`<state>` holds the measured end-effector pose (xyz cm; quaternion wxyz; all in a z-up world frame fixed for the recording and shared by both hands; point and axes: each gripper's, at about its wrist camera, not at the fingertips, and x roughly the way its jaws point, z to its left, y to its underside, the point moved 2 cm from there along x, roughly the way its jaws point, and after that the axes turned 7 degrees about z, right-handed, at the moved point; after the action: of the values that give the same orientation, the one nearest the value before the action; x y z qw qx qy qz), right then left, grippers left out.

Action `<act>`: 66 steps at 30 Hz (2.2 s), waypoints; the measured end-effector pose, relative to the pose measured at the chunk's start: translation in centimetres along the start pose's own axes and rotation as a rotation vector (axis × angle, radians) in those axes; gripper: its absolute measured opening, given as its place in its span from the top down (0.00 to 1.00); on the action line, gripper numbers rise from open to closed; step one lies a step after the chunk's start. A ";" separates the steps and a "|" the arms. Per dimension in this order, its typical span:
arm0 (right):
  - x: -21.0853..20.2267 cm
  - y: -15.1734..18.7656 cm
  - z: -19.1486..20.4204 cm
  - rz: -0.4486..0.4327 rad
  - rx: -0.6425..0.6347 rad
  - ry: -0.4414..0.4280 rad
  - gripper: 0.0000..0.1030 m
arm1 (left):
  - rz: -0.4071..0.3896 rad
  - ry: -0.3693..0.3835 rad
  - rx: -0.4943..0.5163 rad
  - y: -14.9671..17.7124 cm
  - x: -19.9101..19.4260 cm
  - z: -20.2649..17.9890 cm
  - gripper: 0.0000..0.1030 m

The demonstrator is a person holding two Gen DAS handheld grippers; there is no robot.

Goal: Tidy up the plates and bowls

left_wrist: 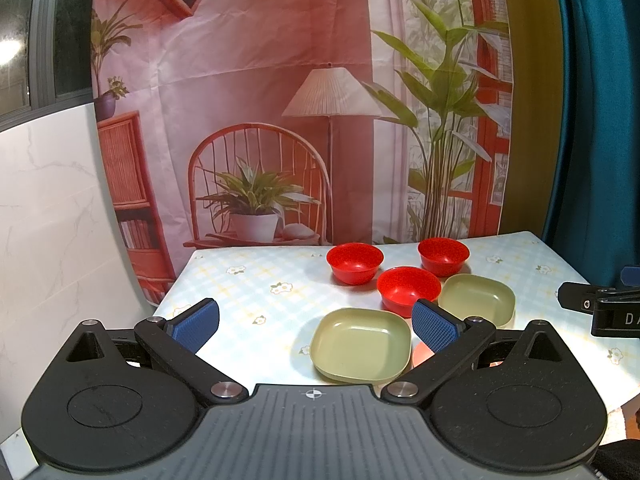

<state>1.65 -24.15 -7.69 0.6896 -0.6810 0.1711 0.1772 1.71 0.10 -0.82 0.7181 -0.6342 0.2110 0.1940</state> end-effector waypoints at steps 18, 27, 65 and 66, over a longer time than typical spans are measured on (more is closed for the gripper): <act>0.1 0.0 0.1 0.001 0.000 0.000 0.00 | 0.001 0.000 -0.001 0.0 0.0 0.0 0.00; 0.0 -0.3 -0.1 0.002 0.000 -0.009 0.00 | -0.001 -0.003 -0.010 0.2 0.1 0.2 0.00; 14.1 -0.4 -1.6 0.019 -0.028 -0.057 0.00 | 0.119 -0.054 0.026 0.1 14.7 -2.5 0.00; 14.4 0.0 -1.6 0.030 -0.027 -0.060 0.00 | 0.129 -0.049 0.021 0.5 15.0 -2.4 0.00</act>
<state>14.30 -25.59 -14.61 0.6825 -0.6818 0.1582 0.2104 13.88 -2.08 -9.72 0.7155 -0.6068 0.2360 0.2533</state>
